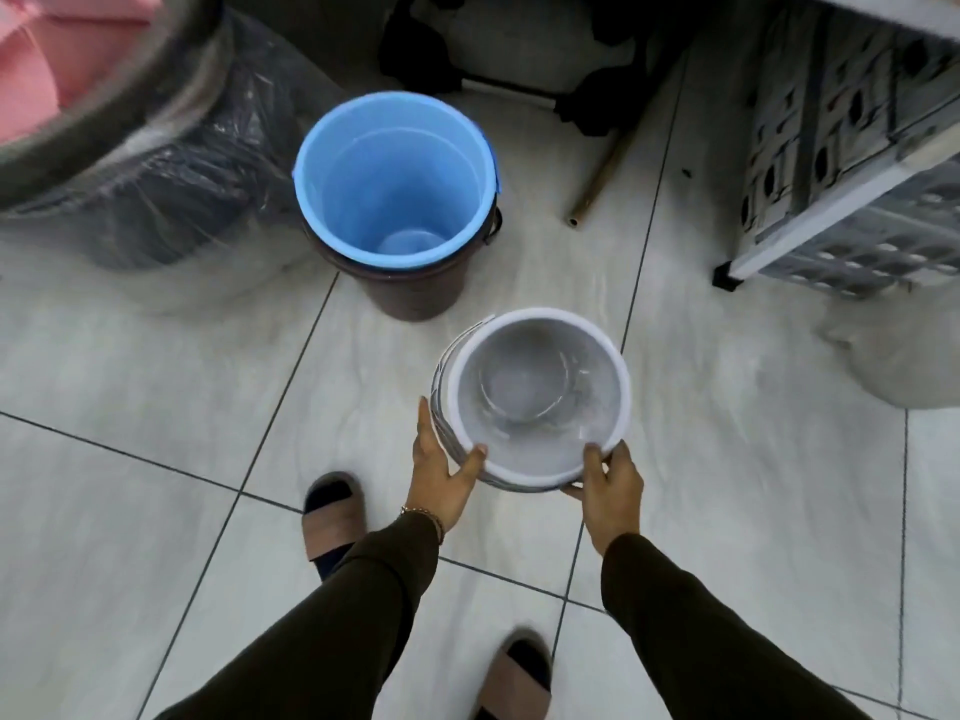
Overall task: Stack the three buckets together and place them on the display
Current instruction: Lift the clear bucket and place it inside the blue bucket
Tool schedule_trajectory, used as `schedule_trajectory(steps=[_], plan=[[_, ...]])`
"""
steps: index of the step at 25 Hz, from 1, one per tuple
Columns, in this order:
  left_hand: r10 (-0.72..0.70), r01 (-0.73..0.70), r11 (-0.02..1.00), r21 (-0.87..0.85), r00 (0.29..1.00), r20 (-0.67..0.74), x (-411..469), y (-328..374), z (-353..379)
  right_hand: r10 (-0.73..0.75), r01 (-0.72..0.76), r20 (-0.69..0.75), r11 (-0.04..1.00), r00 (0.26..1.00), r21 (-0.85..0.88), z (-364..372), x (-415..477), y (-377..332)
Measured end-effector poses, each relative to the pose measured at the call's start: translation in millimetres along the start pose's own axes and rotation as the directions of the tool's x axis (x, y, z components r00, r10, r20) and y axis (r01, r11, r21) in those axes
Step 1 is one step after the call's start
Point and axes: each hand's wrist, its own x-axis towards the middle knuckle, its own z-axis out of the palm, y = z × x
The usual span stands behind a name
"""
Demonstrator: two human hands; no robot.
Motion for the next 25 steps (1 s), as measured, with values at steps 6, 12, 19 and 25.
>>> schedule_trajectory(steps=[6,12,19,25], plan=[[0.188,-0.239,0.943,-0.233,0.957,-0.219,17.3,164.2,-42.0,-0.255,0.252,0.035,0.966,0.966,0.059,7.3,21.8,-168.1],[0.305,-0.371,0.873,-0.316,0.922,-0.240,37.1,268.3,-116.4,-0.387,0.387,-0.005,0.922,0.922,-0.017,51.1,38.7,-288.4],[0.056,-0.174,0.940,-0.295,0.928,-0.369,101.2,268.8,-185.1,-0.269,0.309,0.205,0.930,0.941,-0.198,160.8,73.6,-321.5],[-0.168,0.251,0.958,0.136,0.881,-0.442,191.3,240.9,-212.4,-0.145,0.276,0.235,0.499,0.961,-0.822,225.1,117.0,-283.9]])
